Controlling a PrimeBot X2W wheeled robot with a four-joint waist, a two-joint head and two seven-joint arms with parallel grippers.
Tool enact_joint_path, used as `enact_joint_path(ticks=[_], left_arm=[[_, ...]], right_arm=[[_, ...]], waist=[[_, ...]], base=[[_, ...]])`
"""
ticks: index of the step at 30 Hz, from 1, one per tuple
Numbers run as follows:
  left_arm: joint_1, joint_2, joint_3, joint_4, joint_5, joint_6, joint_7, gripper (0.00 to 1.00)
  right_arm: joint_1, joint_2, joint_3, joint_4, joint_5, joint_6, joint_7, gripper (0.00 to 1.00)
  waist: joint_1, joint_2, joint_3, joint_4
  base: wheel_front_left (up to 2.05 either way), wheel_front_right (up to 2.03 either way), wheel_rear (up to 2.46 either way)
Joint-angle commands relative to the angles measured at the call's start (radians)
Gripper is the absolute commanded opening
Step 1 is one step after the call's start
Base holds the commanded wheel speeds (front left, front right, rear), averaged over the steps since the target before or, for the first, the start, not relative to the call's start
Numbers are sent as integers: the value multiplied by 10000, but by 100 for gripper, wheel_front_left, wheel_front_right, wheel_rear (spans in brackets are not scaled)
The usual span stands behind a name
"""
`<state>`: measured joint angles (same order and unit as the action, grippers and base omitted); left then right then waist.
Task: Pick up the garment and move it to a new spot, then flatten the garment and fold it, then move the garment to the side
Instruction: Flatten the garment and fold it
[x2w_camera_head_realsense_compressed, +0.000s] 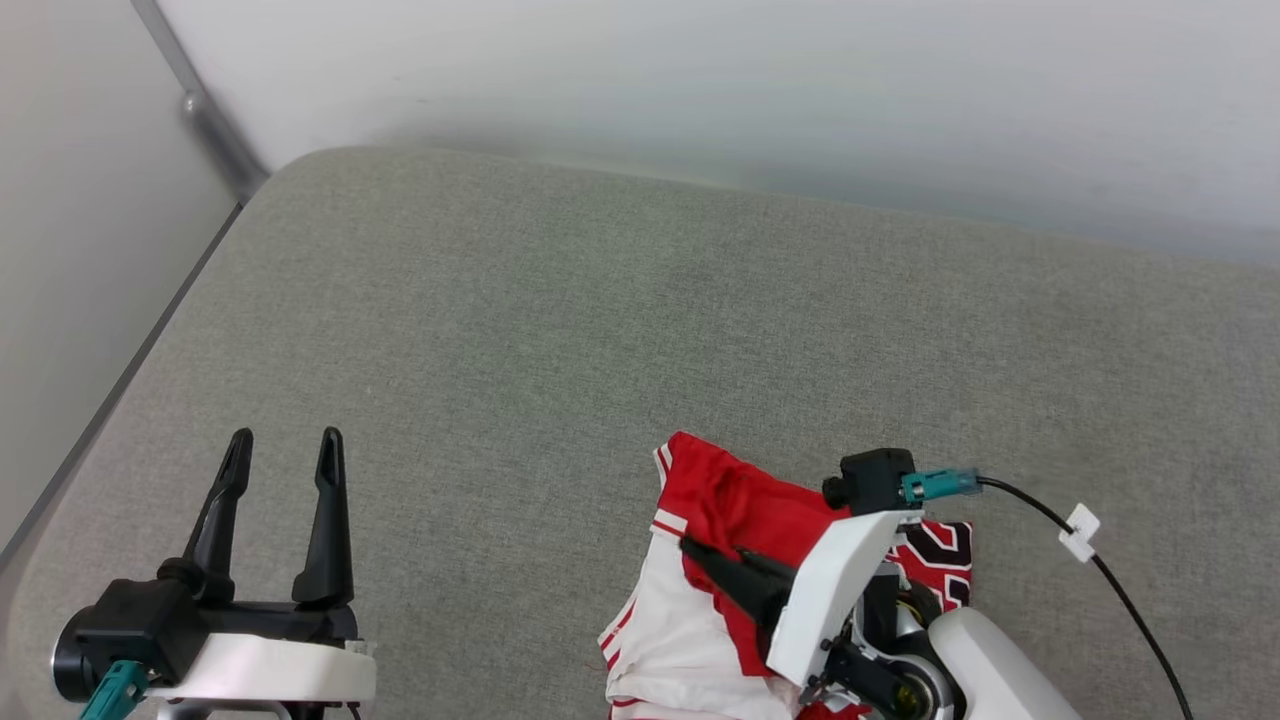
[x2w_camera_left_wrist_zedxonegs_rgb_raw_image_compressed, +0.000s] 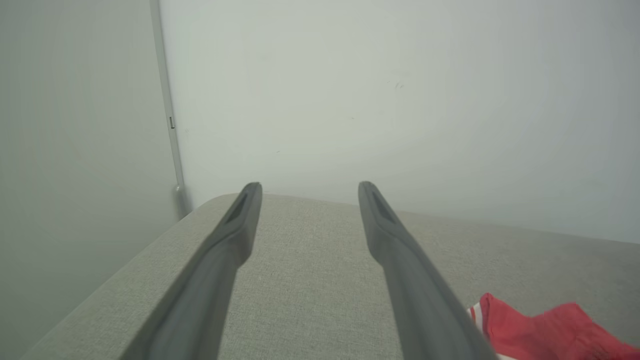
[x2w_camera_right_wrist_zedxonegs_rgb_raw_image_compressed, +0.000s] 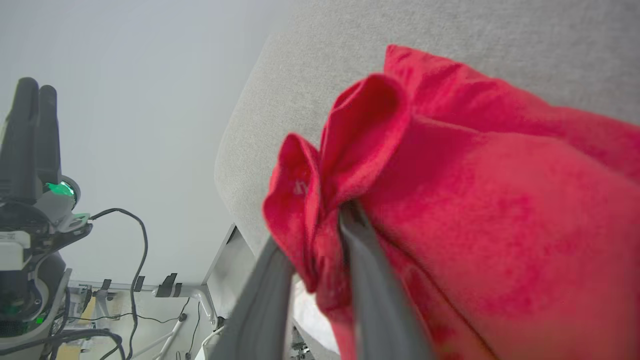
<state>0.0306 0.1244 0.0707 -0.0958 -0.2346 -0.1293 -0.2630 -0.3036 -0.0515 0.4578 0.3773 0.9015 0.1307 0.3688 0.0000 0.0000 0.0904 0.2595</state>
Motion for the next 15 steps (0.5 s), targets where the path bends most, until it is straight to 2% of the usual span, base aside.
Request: enact_joint_path(ticks=[1,9,12,15], left_arm=[[-128,34,11,12,-39,-14,-21,100],[-79,-13,48,174,74,-14,-21,100],[-53,-24,73,154,96,-14,-21,100],[-52,-26,46,99,88,-14,-21,100]], right_arm=[[-184,19,113,96,193,0,-128,100],[-806,13,731,203,802,0,-515,100],[-1091,13,369,236,332,0,-567,100],[-1375,12,-311,186,-1081,0,-589,100]], waist=[[0,0,0,-1],[0,0,-141,-277],[0,0,-183,-482],[0,0,-193,-755]], base=[[0,0,0],[0,0,0],[0,0,0],[0,0,0]])
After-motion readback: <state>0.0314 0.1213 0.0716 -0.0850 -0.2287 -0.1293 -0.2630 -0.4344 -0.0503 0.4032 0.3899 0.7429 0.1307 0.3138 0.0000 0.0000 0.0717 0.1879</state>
